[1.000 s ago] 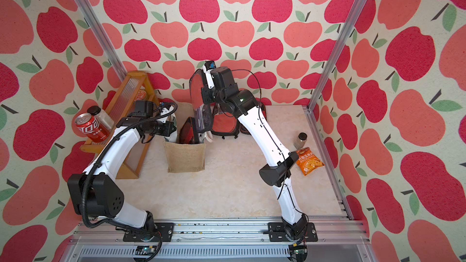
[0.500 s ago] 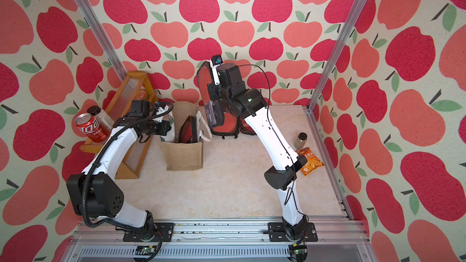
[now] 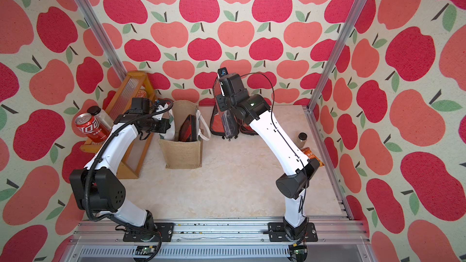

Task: Remove the ping pong set from the canvas bag
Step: Place the ping pong set at the center of the board.

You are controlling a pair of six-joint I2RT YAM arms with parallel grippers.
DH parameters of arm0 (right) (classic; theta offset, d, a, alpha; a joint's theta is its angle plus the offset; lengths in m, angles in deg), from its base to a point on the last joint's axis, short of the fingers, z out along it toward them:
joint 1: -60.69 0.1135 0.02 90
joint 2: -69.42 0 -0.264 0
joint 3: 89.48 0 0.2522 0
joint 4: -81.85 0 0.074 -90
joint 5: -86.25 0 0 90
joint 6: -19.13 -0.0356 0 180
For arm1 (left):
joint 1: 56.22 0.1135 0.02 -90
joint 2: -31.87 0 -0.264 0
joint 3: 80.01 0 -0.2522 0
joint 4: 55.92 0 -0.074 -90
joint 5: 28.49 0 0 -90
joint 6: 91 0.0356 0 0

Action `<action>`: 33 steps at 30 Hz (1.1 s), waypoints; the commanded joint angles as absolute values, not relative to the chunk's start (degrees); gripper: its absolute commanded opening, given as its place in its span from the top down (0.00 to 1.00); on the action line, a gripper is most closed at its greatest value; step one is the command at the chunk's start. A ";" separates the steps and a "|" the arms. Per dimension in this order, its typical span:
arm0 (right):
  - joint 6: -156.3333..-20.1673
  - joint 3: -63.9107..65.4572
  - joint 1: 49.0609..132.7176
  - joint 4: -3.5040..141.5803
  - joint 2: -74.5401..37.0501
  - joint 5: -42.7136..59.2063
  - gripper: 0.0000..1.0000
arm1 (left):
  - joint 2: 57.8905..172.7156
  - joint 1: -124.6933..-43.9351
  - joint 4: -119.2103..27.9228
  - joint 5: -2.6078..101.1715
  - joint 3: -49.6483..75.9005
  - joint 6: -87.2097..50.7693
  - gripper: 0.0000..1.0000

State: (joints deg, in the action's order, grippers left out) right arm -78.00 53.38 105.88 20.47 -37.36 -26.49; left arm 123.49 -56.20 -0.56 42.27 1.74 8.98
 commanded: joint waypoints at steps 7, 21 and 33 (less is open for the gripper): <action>-86.92 35.82 104.32 26.46 -27.92 -23.83 1.00 | 124.56 -55.46 0.82 43.04 1.30 8.97 1.00; -102.07 12.38 103.13 36.93 -21.15 -10.29 1.00 | 124.62 -56.34 1.26 41.11 1.70 8.92 1.00; -113.83 -0.66 103.16 48.48 -18.38 -2.27 1.00 | 125.13 -57.71 1.35 40.50 1.42 9.44 1.00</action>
